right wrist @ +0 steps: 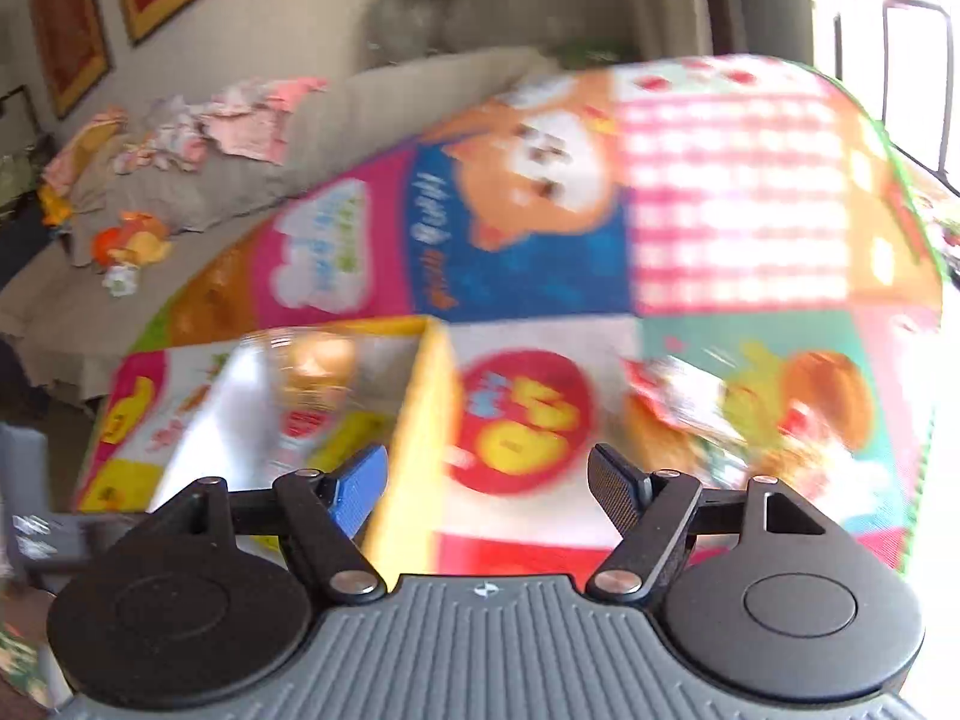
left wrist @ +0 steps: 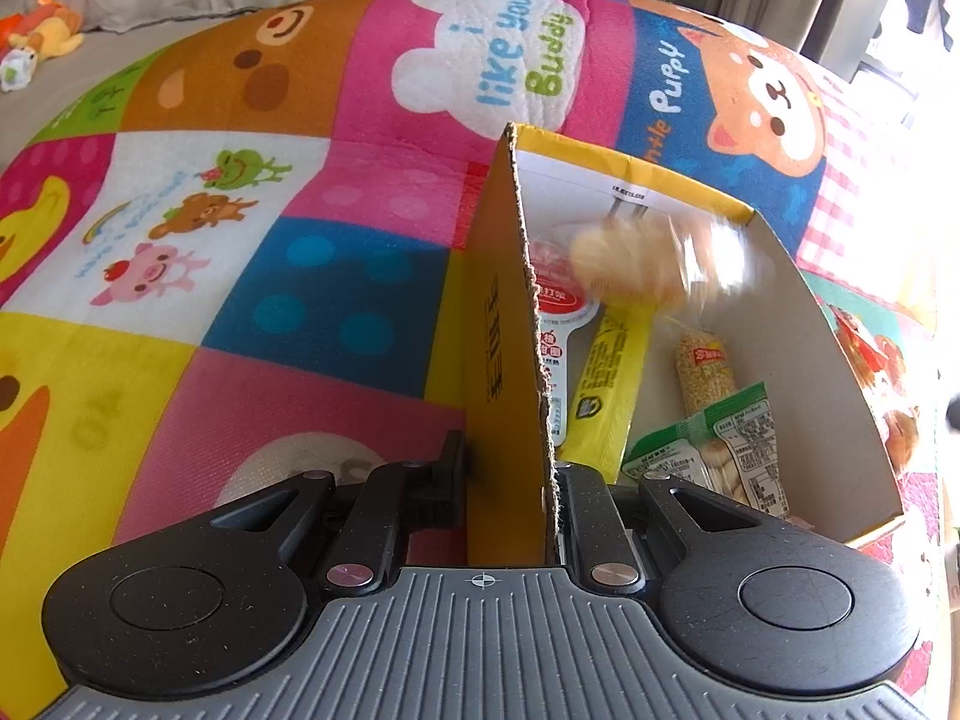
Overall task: Organize objects
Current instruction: 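Carry the round bun over the yellow box and release it inside, then move the right gripper to the red-white snack packet and grasp it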
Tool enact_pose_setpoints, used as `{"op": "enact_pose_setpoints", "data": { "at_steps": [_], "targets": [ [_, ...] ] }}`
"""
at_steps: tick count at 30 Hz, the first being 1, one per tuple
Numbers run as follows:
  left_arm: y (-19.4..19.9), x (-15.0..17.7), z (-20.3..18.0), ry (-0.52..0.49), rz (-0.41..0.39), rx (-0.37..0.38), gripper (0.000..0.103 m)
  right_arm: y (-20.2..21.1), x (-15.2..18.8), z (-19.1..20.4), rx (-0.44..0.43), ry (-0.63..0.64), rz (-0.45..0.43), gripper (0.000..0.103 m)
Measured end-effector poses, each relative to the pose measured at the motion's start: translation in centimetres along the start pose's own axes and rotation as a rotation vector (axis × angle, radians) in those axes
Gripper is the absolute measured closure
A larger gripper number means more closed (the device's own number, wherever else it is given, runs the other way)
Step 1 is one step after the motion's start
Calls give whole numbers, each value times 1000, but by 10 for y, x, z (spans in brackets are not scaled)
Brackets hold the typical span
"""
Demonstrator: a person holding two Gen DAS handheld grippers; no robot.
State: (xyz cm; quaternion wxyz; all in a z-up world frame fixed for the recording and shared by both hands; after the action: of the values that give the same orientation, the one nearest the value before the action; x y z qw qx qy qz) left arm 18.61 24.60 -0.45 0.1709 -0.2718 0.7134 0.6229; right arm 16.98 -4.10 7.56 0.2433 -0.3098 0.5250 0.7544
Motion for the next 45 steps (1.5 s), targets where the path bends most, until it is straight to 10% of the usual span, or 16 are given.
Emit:
{"op": "enact_pose_setpoints", "data": {
  "at_steps": [8, 25, 30, 45],
  "targets": [
    [0, 0, 0, -1, -1, 0, 87, 8, 30, -82, 159, -98, 31, 28],
    [0, 0, 0, -5, 1, 1, 87, -115, -32, -84, 261, 82, 82, 31],
    [0, -1, 0, -6, 3, -2, 86, -113, -26, -95, 194, -18, 76, 53],
    [1, 0, 0, 9, -3, 3, 86, -33, 58, -43, -63, -119, 134, 59]
  ]
}}
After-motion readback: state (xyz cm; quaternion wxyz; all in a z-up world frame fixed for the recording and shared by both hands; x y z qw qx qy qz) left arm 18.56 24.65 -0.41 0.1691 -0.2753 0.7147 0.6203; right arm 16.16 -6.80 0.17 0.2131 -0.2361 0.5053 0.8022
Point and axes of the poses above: each gripper's, at about its wrist camera, not at the fingertips, and y roughly against the way its jaws point, z to its left, x to its underside, the point moved 5 cm from there along -y, roughly the way its jaws point, and after that the axes turned 7 degrees about -x, right-handed, at the moved point
